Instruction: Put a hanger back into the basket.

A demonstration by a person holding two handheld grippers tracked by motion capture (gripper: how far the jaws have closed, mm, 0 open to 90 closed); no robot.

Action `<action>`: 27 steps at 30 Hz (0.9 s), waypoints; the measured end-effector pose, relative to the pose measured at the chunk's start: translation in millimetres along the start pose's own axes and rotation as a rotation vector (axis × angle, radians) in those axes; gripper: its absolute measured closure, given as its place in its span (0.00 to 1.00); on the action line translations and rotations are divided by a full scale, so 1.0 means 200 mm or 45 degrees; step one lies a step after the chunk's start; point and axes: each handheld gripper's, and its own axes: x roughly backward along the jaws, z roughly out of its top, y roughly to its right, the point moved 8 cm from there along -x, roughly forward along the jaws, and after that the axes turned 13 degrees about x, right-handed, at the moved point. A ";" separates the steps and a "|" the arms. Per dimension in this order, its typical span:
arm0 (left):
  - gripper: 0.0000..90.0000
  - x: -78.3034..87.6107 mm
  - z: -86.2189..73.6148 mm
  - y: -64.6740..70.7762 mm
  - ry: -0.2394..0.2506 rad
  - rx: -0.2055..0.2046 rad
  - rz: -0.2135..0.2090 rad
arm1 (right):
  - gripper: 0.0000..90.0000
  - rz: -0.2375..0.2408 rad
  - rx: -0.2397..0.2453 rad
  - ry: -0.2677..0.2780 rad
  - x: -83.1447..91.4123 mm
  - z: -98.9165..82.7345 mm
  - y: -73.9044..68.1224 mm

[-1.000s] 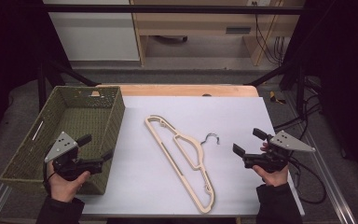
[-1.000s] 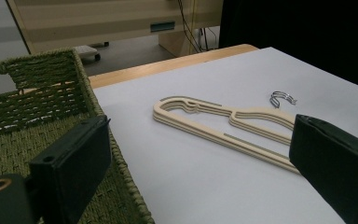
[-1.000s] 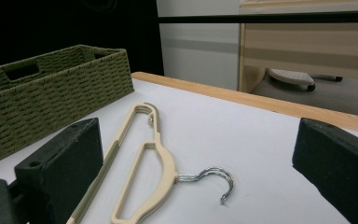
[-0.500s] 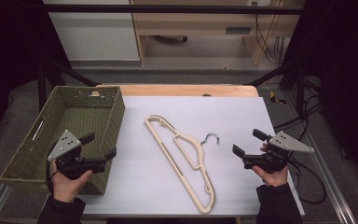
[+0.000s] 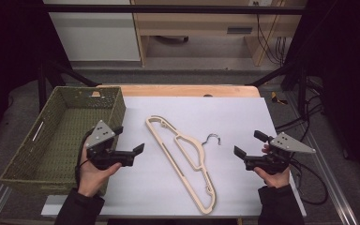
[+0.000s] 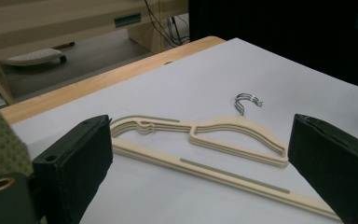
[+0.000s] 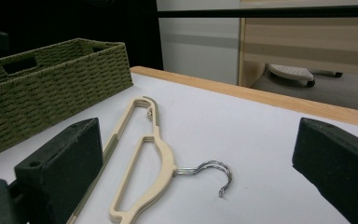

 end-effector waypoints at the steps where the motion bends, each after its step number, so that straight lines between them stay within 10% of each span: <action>1: 0.07 -0.03 0.00 0.01 -0.011 -0.008 -0.010 | 0.02 0.000 -0.007 -0.005 0.00 0.00 0.00; 27: 0.10 -0.65 -0.04 0.26 -0.190 -0.050 -0.135 | 0.03 0.016 0.002 -0.010 -0.02 -0.01 -0.02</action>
